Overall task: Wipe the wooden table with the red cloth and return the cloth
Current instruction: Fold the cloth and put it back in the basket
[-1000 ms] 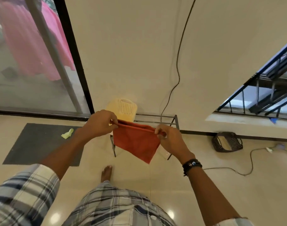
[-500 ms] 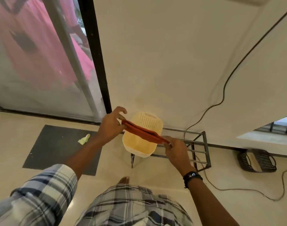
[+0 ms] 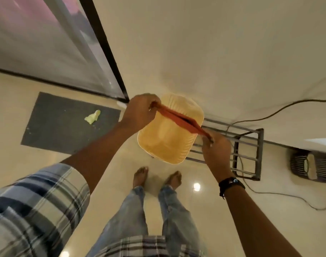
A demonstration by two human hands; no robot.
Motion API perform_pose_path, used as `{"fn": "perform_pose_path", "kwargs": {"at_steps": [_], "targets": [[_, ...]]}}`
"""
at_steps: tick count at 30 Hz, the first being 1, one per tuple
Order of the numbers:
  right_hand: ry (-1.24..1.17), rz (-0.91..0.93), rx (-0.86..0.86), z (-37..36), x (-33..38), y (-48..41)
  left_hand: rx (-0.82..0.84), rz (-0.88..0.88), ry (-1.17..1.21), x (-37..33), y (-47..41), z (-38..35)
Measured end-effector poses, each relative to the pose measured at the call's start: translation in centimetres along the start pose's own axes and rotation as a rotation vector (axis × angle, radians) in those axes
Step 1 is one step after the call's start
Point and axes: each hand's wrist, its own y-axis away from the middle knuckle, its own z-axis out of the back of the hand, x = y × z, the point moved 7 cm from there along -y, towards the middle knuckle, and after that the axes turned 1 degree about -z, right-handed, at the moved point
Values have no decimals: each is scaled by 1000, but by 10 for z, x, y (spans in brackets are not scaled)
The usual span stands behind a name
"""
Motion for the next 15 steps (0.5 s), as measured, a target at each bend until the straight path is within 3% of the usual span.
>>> {"fn": "perform_pose_path", "kwargs": {"at_steps": [4, 10, 15], "targets": [[100, 66, 60, -51, -32, -23, 127, -109, -232, 39, -14, -56], [643, 207, 309, -130, -59, -5, 475, -360, -835, 86, 30, -121], [715, 228, 573, -160, -36, -16, 513, -467, -837, 81, 39, -134]]}}
